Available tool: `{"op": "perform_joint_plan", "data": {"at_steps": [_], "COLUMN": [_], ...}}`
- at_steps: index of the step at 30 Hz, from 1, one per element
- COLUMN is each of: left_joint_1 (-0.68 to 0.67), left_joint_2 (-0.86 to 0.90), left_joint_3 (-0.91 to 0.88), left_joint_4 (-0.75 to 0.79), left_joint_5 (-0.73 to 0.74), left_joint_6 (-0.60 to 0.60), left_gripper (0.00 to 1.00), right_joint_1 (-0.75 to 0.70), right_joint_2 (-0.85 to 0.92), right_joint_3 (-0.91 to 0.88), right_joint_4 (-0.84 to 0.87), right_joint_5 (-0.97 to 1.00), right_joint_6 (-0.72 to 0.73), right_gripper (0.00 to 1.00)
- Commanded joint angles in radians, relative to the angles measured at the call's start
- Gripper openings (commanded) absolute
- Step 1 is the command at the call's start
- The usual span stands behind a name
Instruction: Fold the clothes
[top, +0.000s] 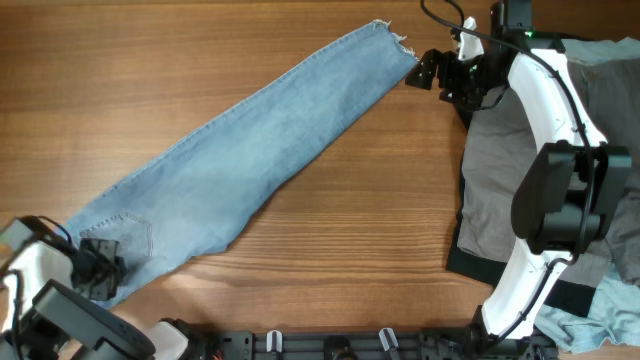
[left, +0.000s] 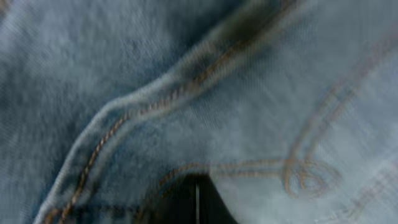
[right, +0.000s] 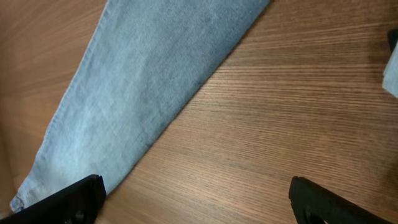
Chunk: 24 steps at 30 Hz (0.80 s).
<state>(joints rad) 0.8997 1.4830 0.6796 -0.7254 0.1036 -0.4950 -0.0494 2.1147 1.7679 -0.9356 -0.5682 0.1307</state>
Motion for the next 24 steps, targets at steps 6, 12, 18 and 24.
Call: {"op": "perform_joint_plan", "data": {"at_steps": [6,12,18,24], "left_joint_1": [-0.085,-0.185,-0.224,-0.224], "left_joint_2": [0.317,0.583,0.562,0.493], "left_joint_3": [-0.072,0.208,0.653,0.926], "left_joint_4": [0.62,0.663,0.162,-0.185], "left_joint_5": [-0.069,0.092,0.099,0.209], "left_joint_6": [-0.006,0.096,0.285,0.34], "left_gripper": [0.04,0.05,0.44,0.54], "right_joint_1": [0.003,0.011,0.06,0.061], "right_joint_2": [-0.028,-0.028,0.01,0.132], "right_joint_3": [0.006,0.006,-0.015,-0.021], "right_joint_4": [0.018,0.023,0.068,0.239], "right_joint_5": [0.002,0.018,0.323,0.2], "right_joint_6": [0.064,0.064,0.109,0.049], "right_gripper": [1.0,1.0,0.99,1.0]}}
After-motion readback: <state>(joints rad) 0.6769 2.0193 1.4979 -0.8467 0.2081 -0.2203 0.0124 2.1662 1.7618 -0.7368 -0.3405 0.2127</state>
